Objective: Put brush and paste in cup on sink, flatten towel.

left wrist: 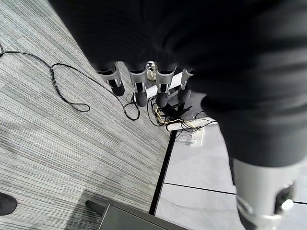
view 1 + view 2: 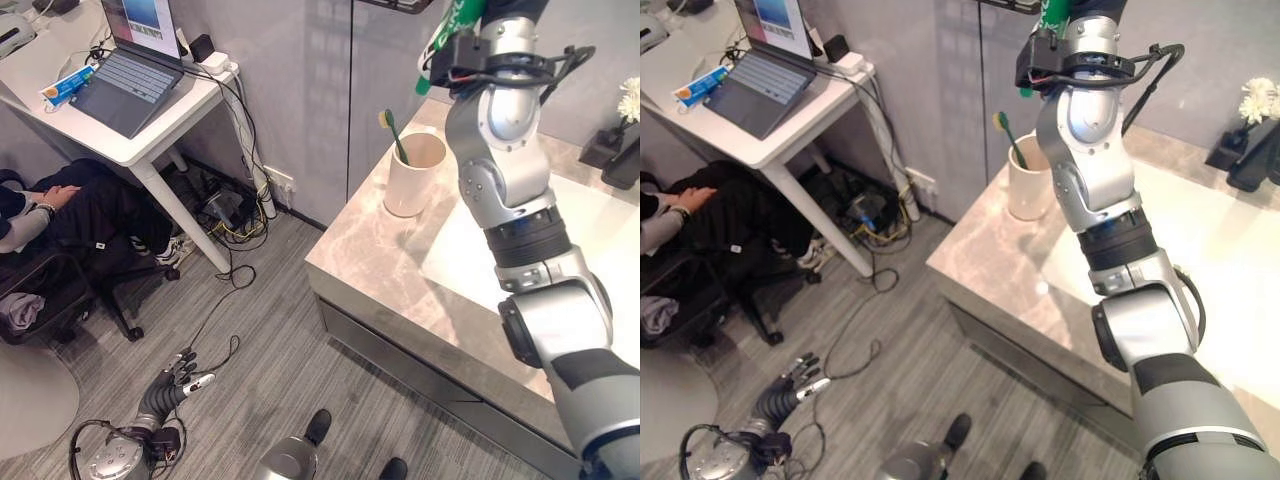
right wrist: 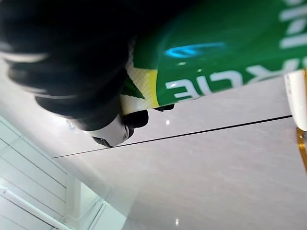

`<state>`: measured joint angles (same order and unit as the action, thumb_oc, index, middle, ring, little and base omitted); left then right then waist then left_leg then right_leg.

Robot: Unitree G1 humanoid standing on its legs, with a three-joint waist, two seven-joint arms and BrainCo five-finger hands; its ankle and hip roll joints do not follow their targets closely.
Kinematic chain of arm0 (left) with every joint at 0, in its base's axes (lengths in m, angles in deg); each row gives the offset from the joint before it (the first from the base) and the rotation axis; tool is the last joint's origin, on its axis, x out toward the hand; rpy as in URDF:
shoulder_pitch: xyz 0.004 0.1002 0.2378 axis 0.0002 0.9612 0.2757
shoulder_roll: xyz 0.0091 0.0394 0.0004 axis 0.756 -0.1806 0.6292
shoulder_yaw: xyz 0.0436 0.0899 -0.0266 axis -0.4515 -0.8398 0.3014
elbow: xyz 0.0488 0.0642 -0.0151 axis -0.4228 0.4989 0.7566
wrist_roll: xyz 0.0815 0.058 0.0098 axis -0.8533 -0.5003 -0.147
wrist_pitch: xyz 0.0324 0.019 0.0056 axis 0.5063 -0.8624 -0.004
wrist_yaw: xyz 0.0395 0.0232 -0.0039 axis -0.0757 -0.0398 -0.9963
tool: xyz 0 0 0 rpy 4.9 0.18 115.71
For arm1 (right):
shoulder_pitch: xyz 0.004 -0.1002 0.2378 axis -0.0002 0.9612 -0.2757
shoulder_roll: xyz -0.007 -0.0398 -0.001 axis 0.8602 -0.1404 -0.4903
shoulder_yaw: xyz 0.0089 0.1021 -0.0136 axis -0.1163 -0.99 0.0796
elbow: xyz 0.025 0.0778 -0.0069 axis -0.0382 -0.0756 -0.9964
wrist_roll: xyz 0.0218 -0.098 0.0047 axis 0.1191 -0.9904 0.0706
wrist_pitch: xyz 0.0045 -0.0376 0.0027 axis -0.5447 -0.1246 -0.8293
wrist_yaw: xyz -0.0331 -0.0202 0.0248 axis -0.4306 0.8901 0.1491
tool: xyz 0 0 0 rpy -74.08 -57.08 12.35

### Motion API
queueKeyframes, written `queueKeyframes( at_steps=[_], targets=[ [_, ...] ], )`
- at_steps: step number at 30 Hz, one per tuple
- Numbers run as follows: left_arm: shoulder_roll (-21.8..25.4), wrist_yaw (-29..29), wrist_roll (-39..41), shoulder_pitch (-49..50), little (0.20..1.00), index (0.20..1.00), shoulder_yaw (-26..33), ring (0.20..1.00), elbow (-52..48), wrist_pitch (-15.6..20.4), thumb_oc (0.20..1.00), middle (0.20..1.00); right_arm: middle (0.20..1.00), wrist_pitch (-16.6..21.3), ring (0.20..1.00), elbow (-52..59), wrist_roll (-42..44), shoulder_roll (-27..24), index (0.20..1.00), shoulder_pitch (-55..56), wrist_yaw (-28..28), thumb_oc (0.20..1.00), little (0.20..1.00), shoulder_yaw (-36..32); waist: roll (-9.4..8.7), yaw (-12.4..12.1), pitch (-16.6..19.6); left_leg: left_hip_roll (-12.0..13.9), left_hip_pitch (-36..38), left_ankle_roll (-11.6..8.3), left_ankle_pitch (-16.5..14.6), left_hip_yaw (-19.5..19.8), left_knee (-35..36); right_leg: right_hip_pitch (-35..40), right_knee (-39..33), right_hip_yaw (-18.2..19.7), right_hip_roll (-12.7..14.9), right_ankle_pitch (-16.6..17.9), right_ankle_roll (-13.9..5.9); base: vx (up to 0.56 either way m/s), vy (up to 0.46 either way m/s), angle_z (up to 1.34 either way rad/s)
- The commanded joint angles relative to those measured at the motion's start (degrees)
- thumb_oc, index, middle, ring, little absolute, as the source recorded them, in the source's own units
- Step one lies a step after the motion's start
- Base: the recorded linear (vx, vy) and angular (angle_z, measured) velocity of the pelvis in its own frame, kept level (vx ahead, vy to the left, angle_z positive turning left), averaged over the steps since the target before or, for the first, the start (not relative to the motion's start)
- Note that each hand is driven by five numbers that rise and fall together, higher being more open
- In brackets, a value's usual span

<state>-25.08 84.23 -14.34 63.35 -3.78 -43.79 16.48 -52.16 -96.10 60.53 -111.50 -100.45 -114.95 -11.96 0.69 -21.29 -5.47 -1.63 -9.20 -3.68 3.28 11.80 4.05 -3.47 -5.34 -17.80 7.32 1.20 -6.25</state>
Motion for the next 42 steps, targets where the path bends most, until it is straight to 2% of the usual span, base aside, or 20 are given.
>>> queueKeyframes(
  at_steps=[1, 11, 33, 42],
  targets=[
    [2.0, -0.6, -1.4, 0.2, 1.0, 1.0, -0.6, 1.0, 1.1, 3.1, 1.0, 1.0, 0.2, 2.1, 0.2, 0.4, -2.0, -1.9, 0.2, -2.6, 0.7, 0.2, 0.2, 0.2, -3.46, -1.1, 1.4, -0.9, -2.2, 0.13, 1.4, -0.9, 0.9, 7.9, 0.3, -0.5, 5.2, 1.6, -5.89, 0.0, 0.0, 0.0],
    [1.8, -0.3, -1.2, 0.4, 1.0, 1.0, -0.5, 1.0, 1.2, 3.0, 1.0, 1.0, 0.2, 1.6, 0.2, -5.5, 1.4, -2.8, 0.2, -1.6, 1.7, 0.2, 0.2, -0.5, -3.92, -1.3, 1.2, -1.1, -2.2, 0.45, 1.3, -0.7, 0.9, 8.0, 0.3, -0.4, 5.3, 2.1, -5.91, 0.0, 0.0, 0.0],
    [-0.3, -0.8, -1.7, 0.3, 1.0, 1.0, -0.3, 1.0, 3.0, 2.9, 1.0, 1.0, 0.2, 0.7, 0.2, -5.9, 1.2, -1.2, 0.2, 1.4, 3.1, 0.2, 0.2, 0.7, -3.82, -0.5, 0.6, -0.4, -1.8, 0.51, 1.1, -1.6, 0.9, 7.7, 0.3, 0.3, 5.1, 1.8, -5.61, 0.0, 0.0, -0.01],
    [0.5, -0.3, -0.4, 1.4, 1.0, 1.0, -0.3, 1.0, -1.0, 2.9, 1.0, 1.0, 0.2, 0.2, 0.2, -6.6, 0.6, -0.8, 0.2, 2.1, 2.9, 0.2, 0.2, 0.5, -3.38, -0.4, 0.5, -0.3, -2.0, 0.57, 1.1, -2.0, 0.9, 7.2, 0.3, 0.6, 5.1, 1.8, -5.61, 0.0, 0.003, -0.01]
  ],
)
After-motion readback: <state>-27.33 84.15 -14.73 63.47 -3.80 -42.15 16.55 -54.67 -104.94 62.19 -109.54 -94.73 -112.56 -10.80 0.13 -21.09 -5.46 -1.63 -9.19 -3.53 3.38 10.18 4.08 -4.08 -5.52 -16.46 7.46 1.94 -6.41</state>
